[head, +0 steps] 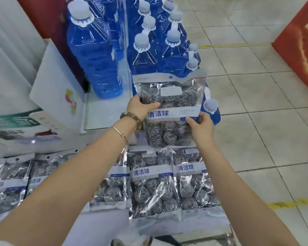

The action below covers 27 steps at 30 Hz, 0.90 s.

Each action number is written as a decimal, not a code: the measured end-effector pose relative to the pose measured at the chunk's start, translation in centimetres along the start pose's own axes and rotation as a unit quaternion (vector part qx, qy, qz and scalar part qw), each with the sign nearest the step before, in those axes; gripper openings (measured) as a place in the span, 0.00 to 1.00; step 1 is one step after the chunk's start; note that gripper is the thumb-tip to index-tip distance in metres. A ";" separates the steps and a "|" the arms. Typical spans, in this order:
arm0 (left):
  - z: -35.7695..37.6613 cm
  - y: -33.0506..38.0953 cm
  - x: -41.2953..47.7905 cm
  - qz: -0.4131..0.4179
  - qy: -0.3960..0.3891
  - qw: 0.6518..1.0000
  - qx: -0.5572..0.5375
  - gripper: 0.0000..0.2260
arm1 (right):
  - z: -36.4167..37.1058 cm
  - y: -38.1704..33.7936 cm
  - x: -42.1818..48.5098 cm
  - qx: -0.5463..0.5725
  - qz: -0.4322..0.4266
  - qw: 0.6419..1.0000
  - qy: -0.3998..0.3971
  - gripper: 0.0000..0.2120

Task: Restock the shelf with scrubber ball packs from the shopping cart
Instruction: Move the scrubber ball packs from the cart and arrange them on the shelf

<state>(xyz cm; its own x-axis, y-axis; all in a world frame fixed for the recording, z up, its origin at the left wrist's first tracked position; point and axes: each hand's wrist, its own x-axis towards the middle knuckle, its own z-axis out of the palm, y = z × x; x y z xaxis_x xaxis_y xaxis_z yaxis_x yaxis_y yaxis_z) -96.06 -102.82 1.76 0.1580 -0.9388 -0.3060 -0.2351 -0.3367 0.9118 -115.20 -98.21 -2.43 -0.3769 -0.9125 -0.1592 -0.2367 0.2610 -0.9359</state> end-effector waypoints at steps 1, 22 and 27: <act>0.1 -0.3 0.7 0.017 0.017 0.998 0.062 0.24 | 0.3 0.2 0.7 -0.025 -0.001 1.000 0.004 0.11; 1.6 -2.9 4.0 0.116 0.157 0.885 0.423 0.51 | 5.3 5.3 6.0 -0.175 0.049 0.983 -0.035 0.07; 1.7 -3.8 4.9 0.132 0.143 0.858 0.475 0.43 | 5.7 5.4 5.7 -0.205 0.054 0.976 -0.043 0.09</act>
<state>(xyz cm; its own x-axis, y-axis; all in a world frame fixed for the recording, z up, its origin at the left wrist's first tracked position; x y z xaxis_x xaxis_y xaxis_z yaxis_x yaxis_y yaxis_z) -96.00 -106.22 -3.67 0.1755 -0.9812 0.0803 -0.9535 -0.1491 0.2620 -113.59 -103.80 -10.22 -0.3476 -0.8909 -0.2922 -0.5447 0.4455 -0.7105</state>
